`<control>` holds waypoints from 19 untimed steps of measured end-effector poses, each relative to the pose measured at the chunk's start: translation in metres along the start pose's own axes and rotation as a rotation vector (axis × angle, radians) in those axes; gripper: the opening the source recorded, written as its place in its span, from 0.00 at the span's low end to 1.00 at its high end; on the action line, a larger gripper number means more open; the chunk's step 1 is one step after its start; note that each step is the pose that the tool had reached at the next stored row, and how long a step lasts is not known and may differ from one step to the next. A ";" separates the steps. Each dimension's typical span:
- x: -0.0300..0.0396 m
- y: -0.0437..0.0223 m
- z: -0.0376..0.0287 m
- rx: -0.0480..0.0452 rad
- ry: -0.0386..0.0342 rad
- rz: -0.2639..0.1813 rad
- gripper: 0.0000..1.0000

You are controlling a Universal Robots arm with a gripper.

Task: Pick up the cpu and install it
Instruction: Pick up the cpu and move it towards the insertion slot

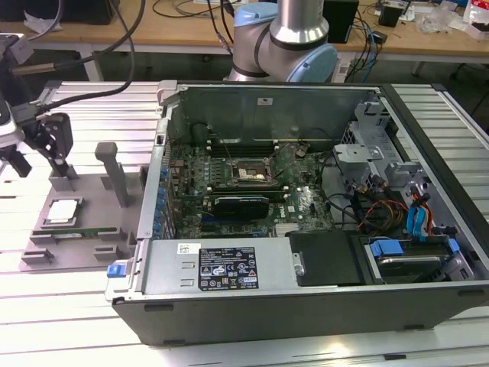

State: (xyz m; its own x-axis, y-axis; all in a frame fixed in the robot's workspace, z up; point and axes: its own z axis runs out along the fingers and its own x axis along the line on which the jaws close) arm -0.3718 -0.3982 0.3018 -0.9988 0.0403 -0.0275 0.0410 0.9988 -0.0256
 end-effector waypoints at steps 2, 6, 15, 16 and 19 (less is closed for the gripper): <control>0.0001 0.0000 0.0017 0.0000 -0.0001 0.000 0.60; 0.0001 0.0001 0.0042 0.0000 -0.0001 0.000 0.60; 0.0007 0.0007 0.0249 -0.0001 0.0000 0.000 0.60; 0.0007 0.0006 0.0256 0.0000 0.0000 0.000 0.60; 0.0008 0.0007 0.0278 -0.0001 -0.0001 0.000 0.60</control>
State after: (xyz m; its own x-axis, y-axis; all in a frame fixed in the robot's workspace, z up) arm -0.3718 -0.3981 0.2739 -0.9988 0.0403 -0.0276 0.0410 0.9988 -0.0255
